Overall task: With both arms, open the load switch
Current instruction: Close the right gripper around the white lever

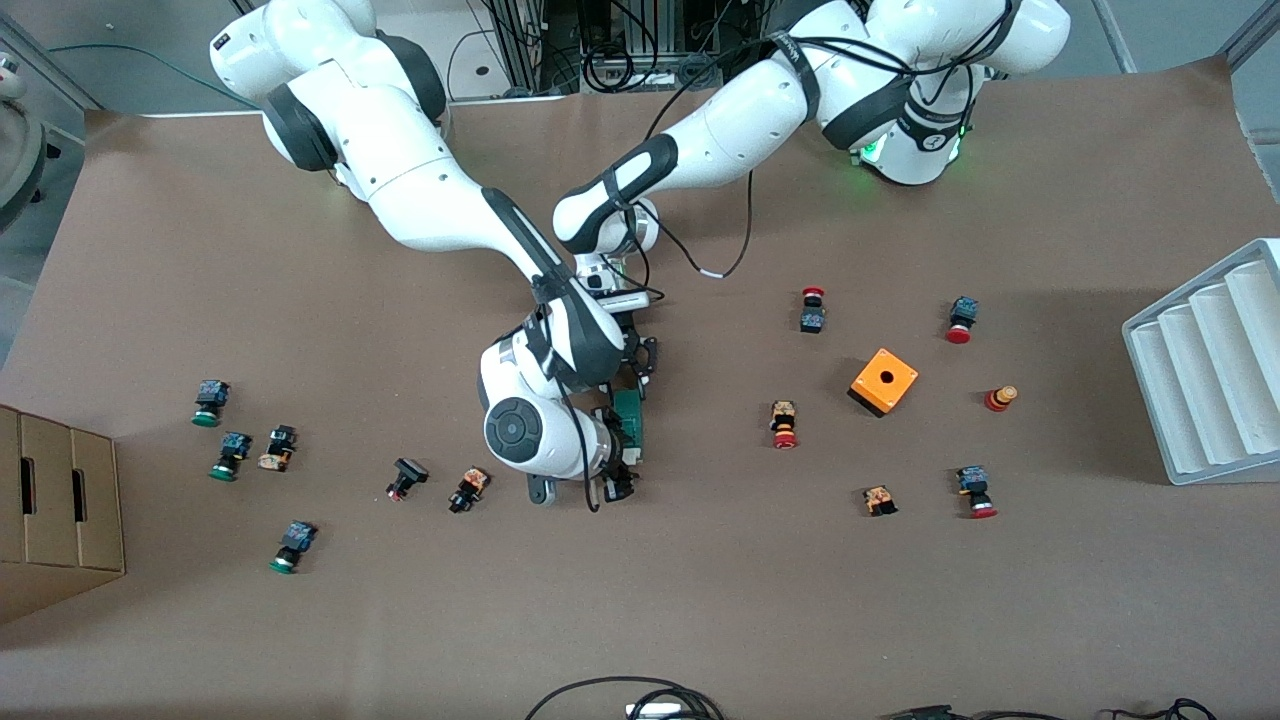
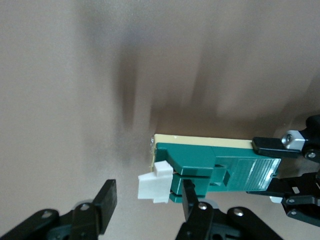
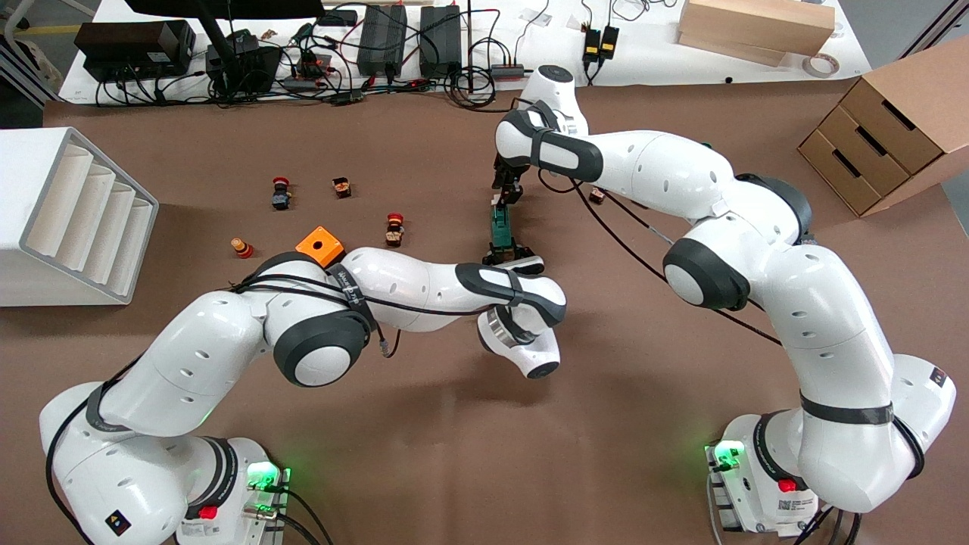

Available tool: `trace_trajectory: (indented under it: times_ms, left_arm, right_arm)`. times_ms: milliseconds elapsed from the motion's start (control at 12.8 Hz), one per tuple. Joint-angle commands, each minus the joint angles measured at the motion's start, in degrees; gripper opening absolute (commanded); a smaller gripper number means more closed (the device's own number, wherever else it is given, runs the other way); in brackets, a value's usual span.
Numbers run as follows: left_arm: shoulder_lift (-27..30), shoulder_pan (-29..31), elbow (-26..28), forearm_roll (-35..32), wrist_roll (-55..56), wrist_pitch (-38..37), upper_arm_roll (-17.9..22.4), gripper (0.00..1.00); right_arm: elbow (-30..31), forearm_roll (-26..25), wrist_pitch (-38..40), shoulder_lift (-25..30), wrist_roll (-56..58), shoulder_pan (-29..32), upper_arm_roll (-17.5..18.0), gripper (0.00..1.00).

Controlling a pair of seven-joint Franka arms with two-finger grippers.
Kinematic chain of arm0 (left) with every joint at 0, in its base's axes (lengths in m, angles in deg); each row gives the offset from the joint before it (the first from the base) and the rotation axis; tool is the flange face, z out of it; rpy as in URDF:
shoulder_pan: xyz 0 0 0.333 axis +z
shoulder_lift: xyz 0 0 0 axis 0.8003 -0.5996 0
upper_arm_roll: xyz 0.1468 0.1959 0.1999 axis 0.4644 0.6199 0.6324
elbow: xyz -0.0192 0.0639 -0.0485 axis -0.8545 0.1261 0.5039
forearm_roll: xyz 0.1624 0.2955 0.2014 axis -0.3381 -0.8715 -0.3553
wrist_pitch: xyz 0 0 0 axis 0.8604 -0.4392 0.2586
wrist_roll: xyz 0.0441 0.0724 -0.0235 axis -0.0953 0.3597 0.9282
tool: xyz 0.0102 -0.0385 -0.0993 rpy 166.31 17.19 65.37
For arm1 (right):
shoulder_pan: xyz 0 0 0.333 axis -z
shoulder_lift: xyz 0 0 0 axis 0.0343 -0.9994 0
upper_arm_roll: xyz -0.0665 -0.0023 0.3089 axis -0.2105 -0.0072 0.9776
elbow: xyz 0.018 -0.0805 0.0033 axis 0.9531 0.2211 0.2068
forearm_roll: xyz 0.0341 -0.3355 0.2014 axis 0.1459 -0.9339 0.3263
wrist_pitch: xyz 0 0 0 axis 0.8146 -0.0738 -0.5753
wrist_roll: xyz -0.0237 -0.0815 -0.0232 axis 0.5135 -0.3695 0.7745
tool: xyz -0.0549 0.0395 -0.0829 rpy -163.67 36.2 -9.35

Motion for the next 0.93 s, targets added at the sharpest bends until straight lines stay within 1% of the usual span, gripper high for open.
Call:
trace_trajectory:
  times_ms: [0,78,156,389,623,700,778,856]
  left_arm:
    - [0.07,-0.25,-0.27,0.7,-0.54,-0.82,-0.09,0.51]
    - [0.07,-0.25,-0.27,0.62,-0.54,-0.82,-0.09,0.51]
    - [0.07,-0.25,-0.27,0.61,-0.54,-0.74,-0.09,0.51]
    - [0.07,-0.25,-0.27,0.61,-0.54,-0.74,-0.09,0.51]
    - [0.07,-0.25,-0.27,0.61,-0.54,-0.74,-0.09,0.54]
    - [0.07,-0.16,-0.27,0.61,-0.54,-0.74,-0.09,0.55]
    - [0.07,-0.16,-0.27,0.61,-0.54,-0.74,-0.09,0.56]
    - [0.07,-0.16,-0.27,0.61,-0.54,-0.74,-0.09,0.57]
  right_arm:
    - [-2.65,1.75,1.96,-1.51,-0.42,0.49,0.16,0.61]
    - [-2.65,1.84,2.05,-1.6,-0.42,0.4,0.16,0.59]
    - [-2.65,1.84,2.14,-1.51,-0.5,0.4,0.16,0.53]
    - [-2.65,2.71,2.23,-1.6,-0.59,0.4,0.24,0.51]
    - [-2.65,3.42,2.14,-1.95,-0.68,0.4,0.33,0.5]
    - [-2.57,3.42,2.05,-1.95,-0.68,0.4,0.59,0.48]
    - [-2.57,3.42,2.05,-1.95,-0.68,0.4,0.68,0.43]
    - [-2.57,3.42,2.05,-1.95,-0.77,0.4,0.68,0.42]
